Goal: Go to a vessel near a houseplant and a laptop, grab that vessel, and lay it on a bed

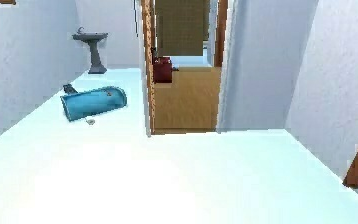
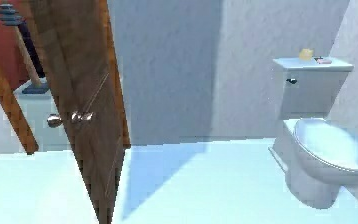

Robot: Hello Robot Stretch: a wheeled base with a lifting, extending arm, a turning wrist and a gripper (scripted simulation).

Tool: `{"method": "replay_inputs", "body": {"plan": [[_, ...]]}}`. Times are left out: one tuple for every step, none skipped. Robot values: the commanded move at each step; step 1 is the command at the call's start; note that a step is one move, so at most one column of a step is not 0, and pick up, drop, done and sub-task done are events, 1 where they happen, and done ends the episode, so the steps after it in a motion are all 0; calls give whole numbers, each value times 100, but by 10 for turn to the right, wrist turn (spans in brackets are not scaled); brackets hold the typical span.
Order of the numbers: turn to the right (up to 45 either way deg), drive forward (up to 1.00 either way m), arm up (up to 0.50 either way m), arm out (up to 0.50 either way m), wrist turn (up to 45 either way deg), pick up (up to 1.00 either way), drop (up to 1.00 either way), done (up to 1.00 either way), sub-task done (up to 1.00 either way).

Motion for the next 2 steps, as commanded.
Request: {"method": "replay_inputs", "body": {"plan": [[0, 100, 0, 0, 0, 0, 0, 0, 0], [0, 100, 0, 0, 0, 0, 0, 0, 0]]}}
